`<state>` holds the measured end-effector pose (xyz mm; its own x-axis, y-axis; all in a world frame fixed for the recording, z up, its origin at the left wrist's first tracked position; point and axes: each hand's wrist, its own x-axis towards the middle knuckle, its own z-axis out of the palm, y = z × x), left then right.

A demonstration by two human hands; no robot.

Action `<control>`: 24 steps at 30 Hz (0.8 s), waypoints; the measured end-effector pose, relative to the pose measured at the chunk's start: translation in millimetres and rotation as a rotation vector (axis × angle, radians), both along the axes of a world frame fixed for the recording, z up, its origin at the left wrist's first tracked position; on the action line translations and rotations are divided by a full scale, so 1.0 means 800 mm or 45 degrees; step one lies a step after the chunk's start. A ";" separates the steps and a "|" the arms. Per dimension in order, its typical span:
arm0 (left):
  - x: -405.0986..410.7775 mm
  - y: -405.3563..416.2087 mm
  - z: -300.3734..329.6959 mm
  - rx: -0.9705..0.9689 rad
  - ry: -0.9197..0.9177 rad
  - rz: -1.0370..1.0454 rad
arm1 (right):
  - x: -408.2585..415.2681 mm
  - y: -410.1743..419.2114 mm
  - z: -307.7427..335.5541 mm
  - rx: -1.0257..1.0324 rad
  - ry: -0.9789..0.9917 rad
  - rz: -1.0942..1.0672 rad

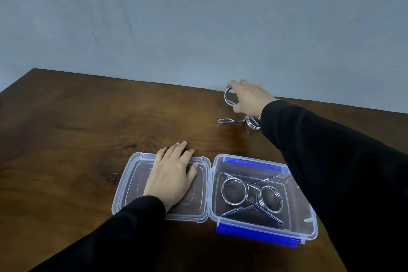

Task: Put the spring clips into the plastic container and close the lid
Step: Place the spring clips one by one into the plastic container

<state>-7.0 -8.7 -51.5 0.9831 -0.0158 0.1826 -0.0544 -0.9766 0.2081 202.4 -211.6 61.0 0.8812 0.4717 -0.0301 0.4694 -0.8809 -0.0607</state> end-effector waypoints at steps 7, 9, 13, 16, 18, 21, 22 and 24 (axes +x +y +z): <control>-0.001 0.000 0.000 0.001 0.001 0.002 | -0.052 -0.023 0.090 0.888 0.094 -0.310; -0.002 0.000 0.000 0.004 0.002 0.000 | -0.080 -0.034 0.104 1.206 0.204 -0.394; -0.002 0.001 0.001 0.026 0.001 -0.001 | -0.150 -0.059 0.122 1.412 0.323 -0.488; -0.002 0.001 0.002 0.046 0.013 0.002 | -0.194 -0.078 0.124 1.254 0.288 -0.534; -0.002 0.000 0.003 0.060 0.014 0.002 | -0.217 -0.088 0.116 1.245 0.300 -0.582; -0.003 0.000 0.004 0.067 0.007 0.003 | -0.242 -0.100 0.091 1.336 0.397 -0.702; -0.003 0.000 0.004 0.068 0.010 0.005 | -0.249 -0.104 0.082 1.382 0.443 -0.756; -0.003 0.000 0.004 0.072 0.012 0.008 | -0.262 -0.107 0.060 1.501 0.571 -0.839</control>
